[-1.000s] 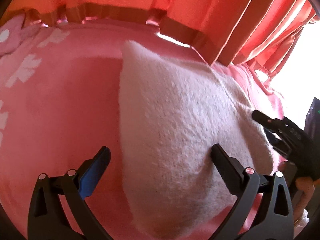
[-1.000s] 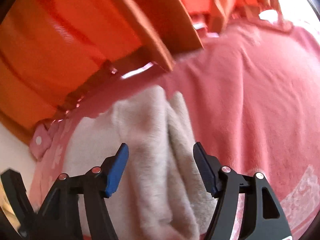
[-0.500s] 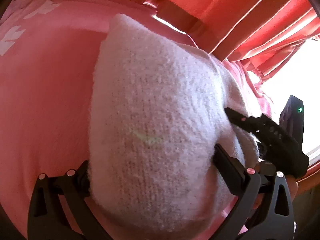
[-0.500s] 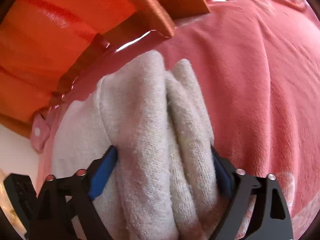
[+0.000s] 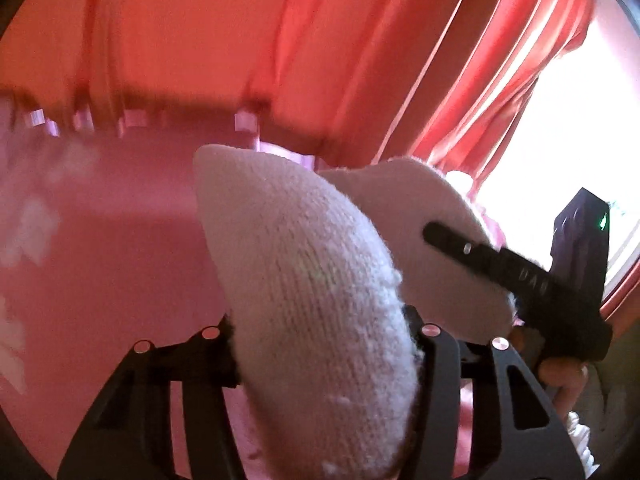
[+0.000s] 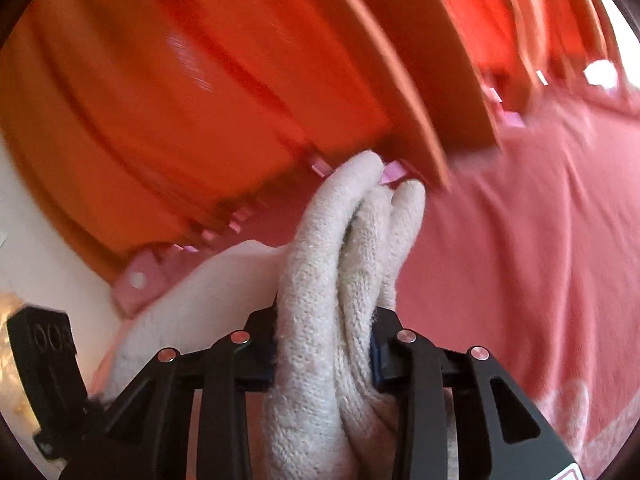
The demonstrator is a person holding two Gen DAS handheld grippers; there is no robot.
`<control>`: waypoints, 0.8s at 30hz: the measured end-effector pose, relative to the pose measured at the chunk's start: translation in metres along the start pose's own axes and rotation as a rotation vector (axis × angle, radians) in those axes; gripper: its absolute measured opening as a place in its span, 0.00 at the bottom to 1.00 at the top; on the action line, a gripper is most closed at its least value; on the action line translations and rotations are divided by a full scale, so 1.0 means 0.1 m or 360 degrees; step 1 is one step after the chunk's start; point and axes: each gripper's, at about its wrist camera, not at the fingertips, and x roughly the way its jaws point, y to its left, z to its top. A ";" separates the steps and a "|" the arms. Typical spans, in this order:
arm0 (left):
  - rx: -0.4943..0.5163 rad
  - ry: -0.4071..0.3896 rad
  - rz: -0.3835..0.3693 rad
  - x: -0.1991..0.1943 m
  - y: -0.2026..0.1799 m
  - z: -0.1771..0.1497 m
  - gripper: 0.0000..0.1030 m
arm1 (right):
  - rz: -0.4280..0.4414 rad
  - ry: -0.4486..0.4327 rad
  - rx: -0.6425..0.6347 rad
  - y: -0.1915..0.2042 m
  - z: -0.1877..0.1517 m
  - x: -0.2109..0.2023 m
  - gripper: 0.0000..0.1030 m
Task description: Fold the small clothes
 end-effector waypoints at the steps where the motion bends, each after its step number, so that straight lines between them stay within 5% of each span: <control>1: 0.0042 -0.0066 0.0013 -0.15 0.03 0.09 0.51 | 0.0038 -0.0035 -0.0013 0.11 0.06 0.00 0.31; 4: 0.0108 -0.0202 0.0123 -0.36 0.23 0.28 0.60 | 0.0123 -0.0045 0.0002 0.33 0.20 0.26 0.35; 6: 0.0064 -0.0218 0.0206 -0.29 0.48 0.28 0.74 | 0.0125 0.0084 0.0005 0.30 0.16 0.72 0.42; 7: 0.0038 -0.0184 0.0298 -0.15 0.68 0.23 0.83 | 0.0078 0.0144 0.0024 0.23 0.09 0.93 0.45; 10: -0.0065 0.0006 0.0628 0.25 1.17 0.07 0.81 | -0.0222 0.0382 0.0132 0.01 -0.18 1.44 0.47; 11: -0.0099 0.0051 0.0672 0.31 1.27 0.04 0.80 | -0.0163 0.0415 0.0207 -0.01 -0.18 1.49 0.47; 13: -0.0163 0.0075 0.0658 0.32 1.37 0.04 0.81 | -0.0046 0.0403 0.0270 0.00 -0.14 1.45 0.47; 15: -0.0227 0.0050 0.0618 0.26 1.37 0.09 0.89 | -0.0072 0.0398 0.0238 0.04 -0.08 1.40 0.59; 20: -0.0286 0.0042 0.0603 0.23 1.34 0.06 0.92 | 0.0032 0.0493 0.0144 0.19 -0.18 1.42 0.59; 24: -0.0273 0.0050 0.0647 0.22 1.35 0.04 0.92 | -0.0041 0.0646 -0.0037 0.34 -0.41 1.69 0.54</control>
